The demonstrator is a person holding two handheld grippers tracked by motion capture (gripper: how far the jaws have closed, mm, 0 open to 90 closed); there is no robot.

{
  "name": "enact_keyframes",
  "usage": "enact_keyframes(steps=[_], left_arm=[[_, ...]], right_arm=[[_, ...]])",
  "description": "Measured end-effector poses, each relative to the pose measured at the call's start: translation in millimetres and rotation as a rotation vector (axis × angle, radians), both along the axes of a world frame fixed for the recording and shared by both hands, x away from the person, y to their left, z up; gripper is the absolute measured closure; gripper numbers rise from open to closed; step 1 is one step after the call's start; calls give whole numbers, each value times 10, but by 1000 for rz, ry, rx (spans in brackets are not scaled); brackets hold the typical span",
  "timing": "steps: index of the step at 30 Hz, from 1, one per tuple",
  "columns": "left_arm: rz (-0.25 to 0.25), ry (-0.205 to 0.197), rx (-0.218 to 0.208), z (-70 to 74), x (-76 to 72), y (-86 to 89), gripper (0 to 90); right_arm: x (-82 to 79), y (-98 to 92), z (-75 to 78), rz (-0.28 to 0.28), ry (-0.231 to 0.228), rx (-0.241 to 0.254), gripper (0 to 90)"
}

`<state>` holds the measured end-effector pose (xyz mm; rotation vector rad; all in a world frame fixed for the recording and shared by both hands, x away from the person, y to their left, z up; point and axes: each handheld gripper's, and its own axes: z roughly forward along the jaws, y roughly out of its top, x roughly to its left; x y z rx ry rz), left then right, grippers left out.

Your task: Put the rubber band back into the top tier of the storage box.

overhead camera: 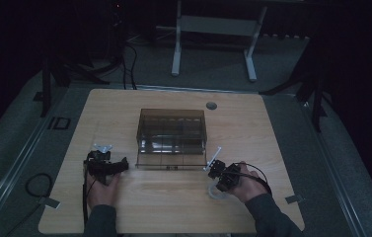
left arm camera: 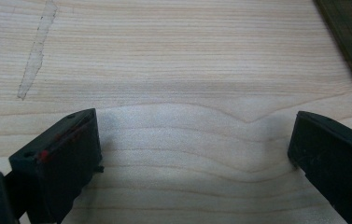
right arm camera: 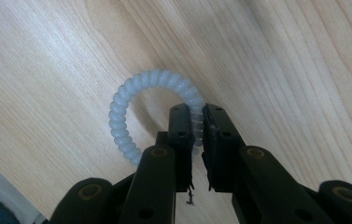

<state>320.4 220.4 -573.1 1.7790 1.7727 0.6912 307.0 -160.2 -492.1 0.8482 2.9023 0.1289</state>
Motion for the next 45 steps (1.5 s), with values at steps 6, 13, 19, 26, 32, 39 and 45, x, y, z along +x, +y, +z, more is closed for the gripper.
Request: enact_keyframes(steps=[6, 13, 19, 26, 32, 39, 45], left_arm=[[0, 0, 0, 0, 0, 0, 24], [0, 0, 0, 0, 0, 0, 23], [0, 0, 0, 0, 0, 0, 24], [0, 0, 0, 0, 0, 0, 23], [0, 0, 0, 0, 0, 0, 23], [0, 0, 0, 0, 0, 0, 23], [0, 0, 0, 0, 0, 0, 23]], right_arm=[[20, -26, 76, 8, -10, -19, 821], [45, -67, 185, 5, -25, -25, 821], [62, -81, 232, 5, -30, -24, 821], [80, -101, 278, -1, -30, -3, 820], [96, -88, 327, 2, -35, 2, 821], [114, -75, 403, 10, -46, 5, 820], [121, -70, 464, 13, -55, 10, 820]])
